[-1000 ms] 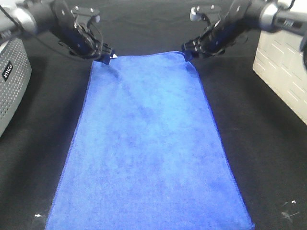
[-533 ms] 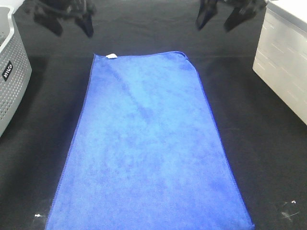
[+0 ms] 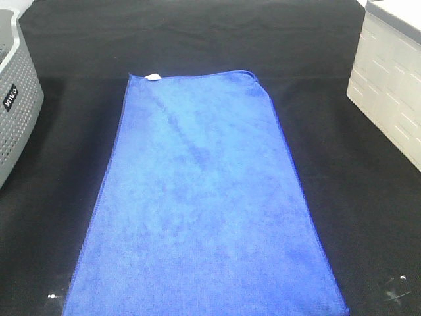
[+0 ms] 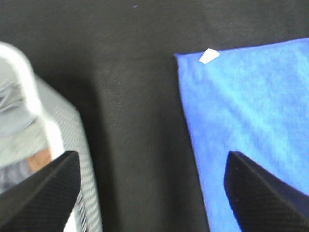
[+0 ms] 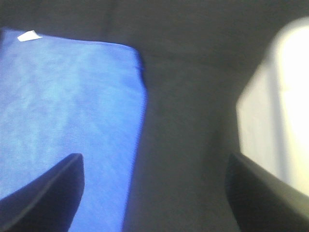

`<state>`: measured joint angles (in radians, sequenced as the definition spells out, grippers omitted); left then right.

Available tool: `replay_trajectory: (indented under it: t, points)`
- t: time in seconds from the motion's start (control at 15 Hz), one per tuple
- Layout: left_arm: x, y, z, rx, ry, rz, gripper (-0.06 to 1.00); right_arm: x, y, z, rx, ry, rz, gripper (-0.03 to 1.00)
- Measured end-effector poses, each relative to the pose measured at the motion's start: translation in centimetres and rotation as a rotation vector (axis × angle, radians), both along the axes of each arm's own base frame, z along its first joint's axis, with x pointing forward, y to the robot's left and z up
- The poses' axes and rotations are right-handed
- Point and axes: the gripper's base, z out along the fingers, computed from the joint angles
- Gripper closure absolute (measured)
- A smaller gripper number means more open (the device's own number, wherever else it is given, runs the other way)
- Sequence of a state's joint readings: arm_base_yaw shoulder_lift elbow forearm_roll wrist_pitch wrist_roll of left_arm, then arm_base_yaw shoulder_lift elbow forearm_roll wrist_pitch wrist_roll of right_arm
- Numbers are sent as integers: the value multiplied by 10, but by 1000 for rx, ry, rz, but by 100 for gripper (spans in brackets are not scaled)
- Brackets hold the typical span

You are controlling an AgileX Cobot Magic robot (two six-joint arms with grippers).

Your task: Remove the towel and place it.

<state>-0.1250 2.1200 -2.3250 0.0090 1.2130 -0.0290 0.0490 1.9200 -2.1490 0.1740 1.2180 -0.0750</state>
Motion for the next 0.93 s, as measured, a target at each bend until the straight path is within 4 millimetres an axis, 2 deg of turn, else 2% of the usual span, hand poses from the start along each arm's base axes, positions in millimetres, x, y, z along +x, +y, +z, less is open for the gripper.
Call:
replay_trajectory:
  t: [0.13, 0.2, 0.6, 0.67, 0.93]
  points:
    - [-24, 3, 8, -2, 36, 11, 18, -28, -26, 7, 7, 26, -72, 19]
    - [-37, 4, 9, -10, 62, 23, 18, -46, -28, 7, 7, 45, -78, 19]
    - [-148, 28, 11, 86, 171, 115, 18, -186, -23, -17, 17, 156, -64, 19]
    - [-175, 36, 10, 114, 171, 160, 18, -213, -20, -28, 40, 172, -50, 19]
    - [-242, 47, 19, 101, 56, 185, 18, -282, -18, -38, 41, 98, -39, 19]
